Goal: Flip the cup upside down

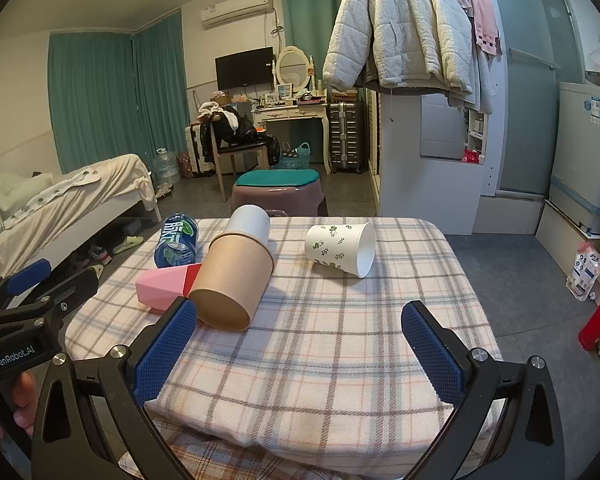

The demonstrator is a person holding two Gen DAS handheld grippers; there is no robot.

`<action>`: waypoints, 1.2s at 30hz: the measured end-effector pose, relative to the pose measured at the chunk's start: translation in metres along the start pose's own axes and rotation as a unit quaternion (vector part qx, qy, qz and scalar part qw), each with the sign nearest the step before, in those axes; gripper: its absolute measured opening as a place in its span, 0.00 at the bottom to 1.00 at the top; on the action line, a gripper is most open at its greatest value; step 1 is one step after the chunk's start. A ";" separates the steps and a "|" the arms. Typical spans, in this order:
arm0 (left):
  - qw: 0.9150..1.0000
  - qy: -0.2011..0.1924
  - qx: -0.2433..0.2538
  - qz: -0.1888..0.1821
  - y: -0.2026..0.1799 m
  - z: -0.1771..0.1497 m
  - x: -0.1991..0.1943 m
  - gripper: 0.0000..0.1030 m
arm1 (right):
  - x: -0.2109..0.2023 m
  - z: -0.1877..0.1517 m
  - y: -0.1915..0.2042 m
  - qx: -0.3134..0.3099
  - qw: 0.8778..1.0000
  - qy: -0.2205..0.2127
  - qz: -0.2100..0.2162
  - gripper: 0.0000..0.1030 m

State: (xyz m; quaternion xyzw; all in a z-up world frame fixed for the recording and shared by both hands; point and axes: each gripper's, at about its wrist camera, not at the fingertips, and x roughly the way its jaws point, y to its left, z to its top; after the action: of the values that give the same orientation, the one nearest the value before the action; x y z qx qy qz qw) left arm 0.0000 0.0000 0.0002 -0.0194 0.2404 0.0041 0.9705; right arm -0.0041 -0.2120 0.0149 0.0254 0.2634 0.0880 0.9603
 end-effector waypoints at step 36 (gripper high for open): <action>1.000 0.002 0.000 0.001 0.000 0.000 -0.001 1.00 | 0.005 -0.002 0.001 -0.002 1.000 0.005 -0.001 1.00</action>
State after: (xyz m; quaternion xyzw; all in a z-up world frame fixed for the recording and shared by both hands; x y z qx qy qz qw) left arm -0.0007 -0.0003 0.0009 -0.0189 0.2421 0.0054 0.9701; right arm -0.0012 -0.2103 0.0106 0.0231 0.2681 0.0877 0.9591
